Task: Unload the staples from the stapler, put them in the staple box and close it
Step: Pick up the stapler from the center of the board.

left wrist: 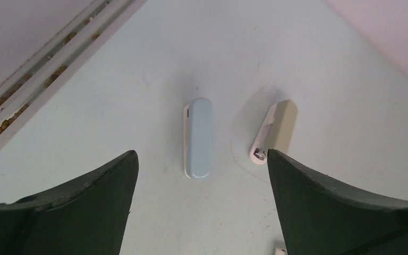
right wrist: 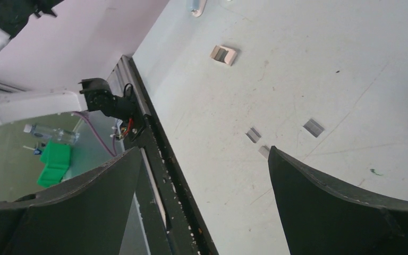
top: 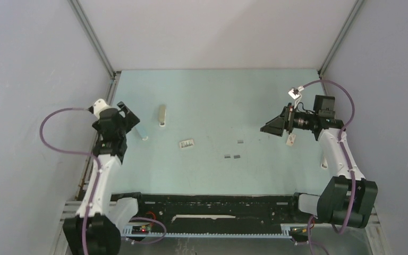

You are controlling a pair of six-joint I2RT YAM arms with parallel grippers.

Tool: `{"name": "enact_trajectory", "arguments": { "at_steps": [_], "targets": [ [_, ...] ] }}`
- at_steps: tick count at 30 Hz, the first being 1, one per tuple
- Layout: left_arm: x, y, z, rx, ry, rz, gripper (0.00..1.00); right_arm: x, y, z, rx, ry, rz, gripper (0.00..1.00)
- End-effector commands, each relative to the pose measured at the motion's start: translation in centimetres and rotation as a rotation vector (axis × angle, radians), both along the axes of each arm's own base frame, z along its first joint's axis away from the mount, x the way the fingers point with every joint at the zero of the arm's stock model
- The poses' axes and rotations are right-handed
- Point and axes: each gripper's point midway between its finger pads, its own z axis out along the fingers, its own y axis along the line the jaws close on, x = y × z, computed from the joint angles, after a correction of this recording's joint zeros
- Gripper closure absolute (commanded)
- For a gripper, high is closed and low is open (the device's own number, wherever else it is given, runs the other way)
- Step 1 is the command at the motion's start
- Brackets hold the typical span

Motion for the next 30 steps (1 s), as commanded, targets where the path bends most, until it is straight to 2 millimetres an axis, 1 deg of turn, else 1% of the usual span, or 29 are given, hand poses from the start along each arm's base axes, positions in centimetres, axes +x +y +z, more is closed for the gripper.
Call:
{"name": "enact_trajectory", "arguments": {
  "at_steps": [1,8,13,17,23,30],
  "targets": [
    [-2.2,0.4,2.1,0.025,-0.133,0.027,0.02,-0.3,-0.9,0.3,-0.056,-0.077,-0.030,0.00],
    [-4.7,-1.3,3.5,-0.074,-0.300,0.007,0.00,-1.1,-2.2,-0.5,-0.174,-0.134,-0.070,0.00],
    [-5.6,-3.3,4.3,-0.149,-0.402,-0.076,0.00,-1.5,-3.0,-0.9,-0.224,-0.142,-0.099,0.00],
    [-5.9,-4.9,4.6,-0.214,-0.438,-0.138,0.00,-1.5,-3.9,-1.1,-0.262,-0.144,-0.134,0.00],
    [-5.8,-6.8,4.2,-0.310,-0.428,-0.207,0.00,-1.8,-4.9,-1.5,-0.336,-0.141,-0.152,0.00],
    [-5.3,-8.2,3.3,-0.408,-0.414,-0.242,0.00,-2.4,-6.0,-2.1,-0.398,-0.127,-0.172,0.00]
  ]
}}
